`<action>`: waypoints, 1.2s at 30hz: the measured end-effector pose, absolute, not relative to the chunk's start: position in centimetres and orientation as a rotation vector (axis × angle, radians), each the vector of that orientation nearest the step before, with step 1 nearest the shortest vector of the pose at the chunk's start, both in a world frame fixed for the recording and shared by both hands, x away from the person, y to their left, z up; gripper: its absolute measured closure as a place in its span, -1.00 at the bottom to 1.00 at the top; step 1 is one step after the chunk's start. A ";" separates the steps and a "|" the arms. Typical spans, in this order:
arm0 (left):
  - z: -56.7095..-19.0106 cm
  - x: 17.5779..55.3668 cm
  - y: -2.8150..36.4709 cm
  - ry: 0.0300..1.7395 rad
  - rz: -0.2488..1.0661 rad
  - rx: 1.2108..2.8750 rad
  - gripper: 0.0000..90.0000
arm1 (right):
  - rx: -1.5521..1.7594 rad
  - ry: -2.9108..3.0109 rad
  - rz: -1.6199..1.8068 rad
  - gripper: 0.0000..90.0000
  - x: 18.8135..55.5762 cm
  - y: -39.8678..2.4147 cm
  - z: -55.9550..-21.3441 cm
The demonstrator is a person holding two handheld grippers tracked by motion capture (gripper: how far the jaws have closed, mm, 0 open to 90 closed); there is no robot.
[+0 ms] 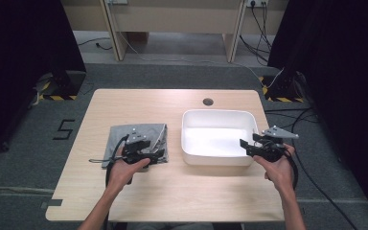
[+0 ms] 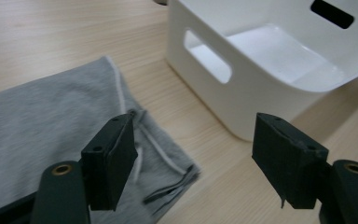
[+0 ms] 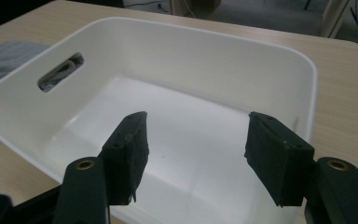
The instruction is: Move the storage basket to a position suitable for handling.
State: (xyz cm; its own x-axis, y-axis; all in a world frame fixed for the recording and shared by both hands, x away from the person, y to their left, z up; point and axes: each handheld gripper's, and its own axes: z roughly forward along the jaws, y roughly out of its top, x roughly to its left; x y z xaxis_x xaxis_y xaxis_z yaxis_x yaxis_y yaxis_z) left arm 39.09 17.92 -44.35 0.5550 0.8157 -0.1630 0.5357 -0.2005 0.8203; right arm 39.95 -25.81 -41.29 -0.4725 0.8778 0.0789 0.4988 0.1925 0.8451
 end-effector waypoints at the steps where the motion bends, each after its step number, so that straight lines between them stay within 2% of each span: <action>1: -44.4 39.0 18.6 1.114 0.403 1.875 -0.36 | 1.280 2.055 1.206 -0.14 39.9 -25.4 -41.2; 9: -45.1 38.2 22.2 1.202 0.473 1.841 -0.39 | 1.168 2.135 1.259 -0.16 38.9 -20.8 -41.0; 19: -46.5 37.6 25.5 1.295 0.498 1.822 -0.47 | 1.072 2.221 1.313 -0.16 38.9 -15.8 -41.3; 36: -47.8 37.9 28.8 1.405 0.506 1.762 -0.56 | 0.975 2.324 1.354 -0.15 39.3 -9.4 -42.5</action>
State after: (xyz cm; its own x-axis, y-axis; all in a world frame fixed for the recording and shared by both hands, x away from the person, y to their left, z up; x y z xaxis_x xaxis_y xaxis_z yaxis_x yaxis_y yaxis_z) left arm 37.89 28.79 -47.85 0.3003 0.9386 -0.1697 0.6146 -0.0543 0.7870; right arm 39.34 -9.39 -42.55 -0.7332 0.6740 0.0909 0.4114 0.3332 0.8484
